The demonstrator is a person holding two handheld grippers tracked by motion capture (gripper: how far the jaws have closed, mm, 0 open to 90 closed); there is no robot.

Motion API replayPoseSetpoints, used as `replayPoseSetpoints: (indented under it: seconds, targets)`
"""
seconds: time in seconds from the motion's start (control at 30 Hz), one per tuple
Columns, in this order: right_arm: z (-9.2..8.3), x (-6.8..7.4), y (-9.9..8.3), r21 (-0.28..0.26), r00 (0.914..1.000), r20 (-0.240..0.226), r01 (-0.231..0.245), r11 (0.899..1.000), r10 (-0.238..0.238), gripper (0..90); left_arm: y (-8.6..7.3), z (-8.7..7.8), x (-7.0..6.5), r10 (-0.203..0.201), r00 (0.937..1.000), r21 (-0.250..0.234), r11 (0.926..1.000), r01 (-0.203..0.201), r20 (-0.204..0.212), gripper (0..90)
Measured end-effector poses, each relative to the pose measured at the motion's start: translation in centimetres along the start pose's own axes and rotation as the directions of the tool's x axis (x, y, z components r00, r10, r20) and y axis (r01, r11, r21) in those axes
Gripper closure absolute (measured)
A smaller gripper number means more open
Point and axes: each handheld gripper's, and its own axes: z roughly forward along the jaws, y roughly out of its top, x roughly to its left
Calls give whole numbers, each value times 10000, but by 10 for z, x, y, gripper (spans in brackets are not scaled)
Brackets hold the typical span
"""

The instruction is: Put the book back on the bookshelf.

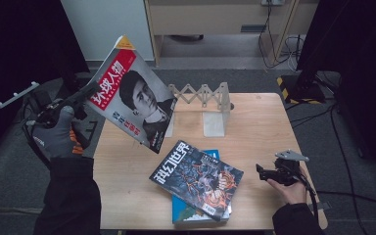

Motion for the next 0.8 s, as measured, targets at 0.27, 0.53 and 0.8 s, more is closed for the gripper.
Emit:
replayPoseSetpoints:
  seconds: [0.27, 0.53, 0.8]
  targets:
    - [2, 0, -1, 128, 9999, -20, 117, 9999, -116, 64, 2, 10, 15, 170, 9970, 29, 9999, -168, -759, 864]
    - [3, 0, -1, 139, 9999, 11, 153, 9998, -153, 65, -2, 34, 26, 306, 9919, 176, 9994, -287, -1236, 864]
    - [5, 0, -1, 219, 9997, 0, 248, 9995, -248, 65, -15, 59, 40, 543, 9852, 414, 9980, -481, -1626, 864]
